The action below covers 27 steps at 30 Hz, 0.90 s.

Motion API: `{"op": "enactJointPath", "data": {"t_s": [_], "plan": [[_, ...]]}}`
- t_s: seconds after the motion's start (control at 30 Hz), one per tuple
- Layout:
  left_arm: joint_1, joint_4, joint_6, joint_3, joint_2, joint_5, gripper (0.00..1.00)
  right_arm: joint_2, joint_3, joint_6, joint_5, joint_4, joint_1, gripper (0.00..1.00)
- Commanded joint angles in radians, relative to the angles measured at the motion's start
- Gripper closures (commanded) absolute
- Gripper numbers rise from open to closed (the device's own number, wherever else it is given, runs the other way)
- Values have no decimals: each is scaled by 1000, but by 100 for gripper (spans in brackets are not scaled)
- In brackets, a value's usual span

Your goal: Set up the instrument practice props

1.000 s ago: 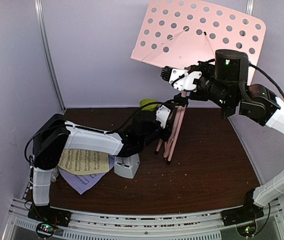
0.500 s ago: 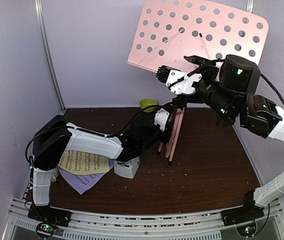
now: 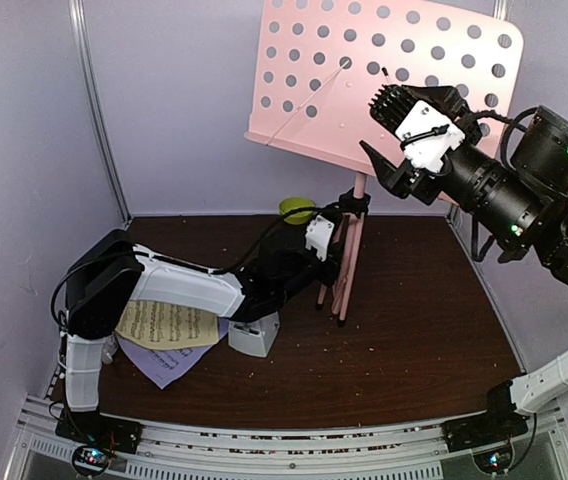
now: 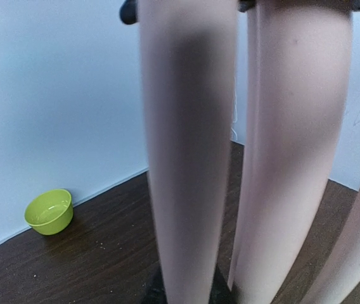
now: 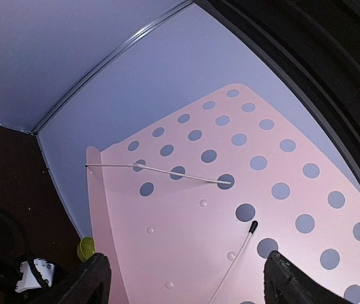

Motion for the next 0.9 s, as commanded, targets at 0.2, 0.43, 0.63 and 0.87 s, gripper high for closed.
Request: {"op": "enactJointPath", "data": {"t_s": [0.2, 0.43, 0.63, 0.87], "plan": [[33, -45, -45, -23, -2, 9, 100, -57, -68, 362, -49, -179, 122, 17], [35, -49, -58, -27, -3, 14, 100, -212, -421, 685, -48, -41, 123, 22], [36, -59, -55, -25, -6, 13, 100, -328, -680, 984, -53, 38, 18, 35], [36, -66, -55, -25, -11, 9, 100, -324, -857, 1178, -229, 169, -275, 49]]}}
